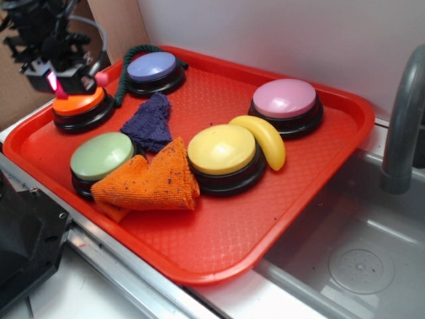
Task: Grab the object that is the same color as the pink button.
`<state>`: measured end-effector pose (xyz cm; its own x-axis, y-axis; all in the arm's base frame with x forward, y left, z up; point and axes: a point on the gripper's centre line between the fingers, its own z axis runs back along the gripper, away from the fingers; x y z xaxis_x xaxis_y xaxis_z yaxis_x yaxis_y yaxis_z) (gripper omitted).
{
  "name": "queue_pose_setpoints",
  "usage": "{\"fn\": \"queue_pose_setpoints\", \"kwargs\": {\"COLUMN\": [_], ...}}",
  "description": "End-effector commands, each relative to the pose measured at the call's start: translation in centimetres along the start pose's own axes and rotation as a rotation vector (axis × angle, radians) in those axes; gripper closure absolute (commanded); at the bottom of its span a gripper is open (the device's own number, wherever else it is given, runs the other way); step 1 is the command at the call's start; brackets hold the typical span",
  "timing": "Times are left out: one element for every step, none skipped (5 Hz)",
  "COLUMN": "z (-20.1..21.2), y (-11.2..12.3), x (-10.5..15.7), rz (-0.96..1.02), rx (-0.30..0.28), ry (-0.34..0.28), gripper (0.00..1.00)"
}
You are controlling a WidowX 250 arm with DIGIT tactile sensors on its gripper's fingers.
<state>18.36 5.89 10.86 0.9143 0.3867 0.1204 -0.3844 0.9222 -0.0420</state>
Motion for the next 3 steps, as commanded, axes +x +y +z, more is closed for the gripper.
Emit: {"fn": "queue_pose_setpoints", "kwargs": {"z": [4.7, 4.9, 4.5], "y": [-5.6, -7.2, -7.0], "x": [2.7, 2.9, 2.9], "rz": [-0.154, -0.194, -0.177], "rx": [-0.080, -0.095, -0.072], "ry": [-0.035, -0.043, -0.017], "gripper": [1.00, 1.00, 1.00]}}
